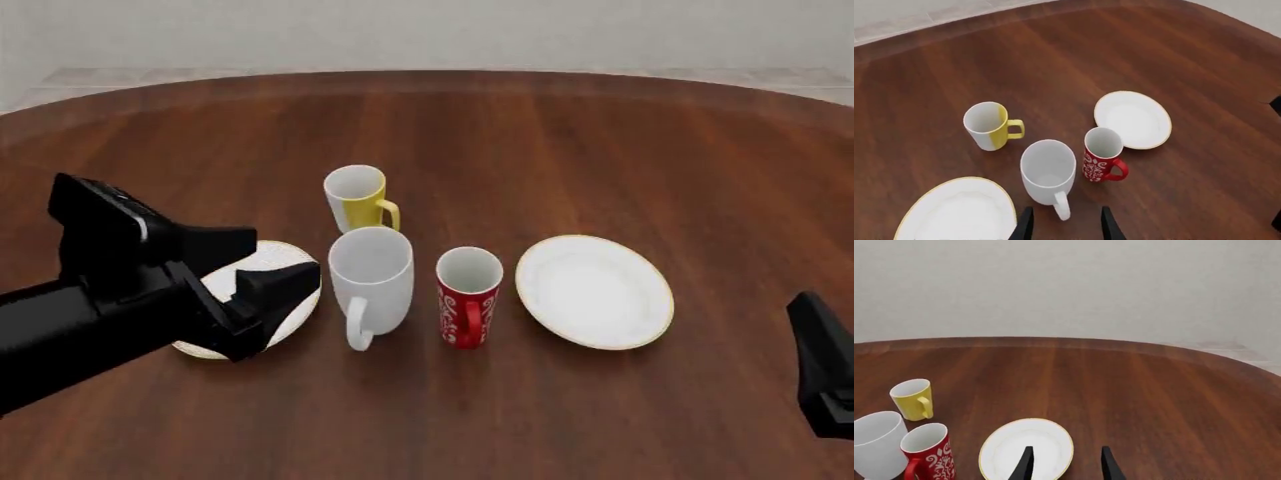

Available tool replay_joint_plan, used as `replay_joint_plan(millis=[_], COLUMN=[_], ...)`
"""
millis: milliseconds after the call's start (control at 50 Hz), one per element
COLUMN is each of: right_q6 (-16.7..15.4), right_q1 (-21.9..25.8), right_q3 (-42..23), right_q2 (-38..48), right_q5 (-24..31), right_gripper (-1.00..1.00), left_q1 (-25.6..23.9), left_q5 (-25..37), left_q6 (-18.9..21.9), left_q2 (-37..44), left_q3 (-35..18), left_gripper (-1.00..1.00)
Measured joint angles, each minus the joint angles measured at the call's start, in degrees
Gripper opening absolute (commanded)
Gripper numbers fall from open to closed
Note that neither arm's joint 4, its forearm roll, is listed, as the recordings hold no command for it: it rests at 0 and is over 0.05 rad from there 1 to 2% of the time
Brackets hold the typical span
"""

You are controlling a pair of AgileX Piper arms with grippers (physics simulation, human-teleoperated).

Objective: Put the white mug on the left plate.

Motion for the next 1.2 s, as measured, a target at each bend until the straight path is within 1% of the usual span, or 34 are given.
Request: replay_joint_plan(millis=[760, 1200], right_q6=[0.2, 0.0], right_q1=[-0.2, -0.2], right_q3=[0.0, 0.0], right_q2=[-0.1, 0.1], right_q5=[0.0, 0.0], right_gripper=[1.00, 1.00], left_q1=[-0.8, -0.4], left_q5=[-6.5, -10.6], left_q6=[-1.7, -2.0], left_q2=[7.8, 11.9], left_q3=[1.4, 2.1], left_gripper=[1.00, 1.00])
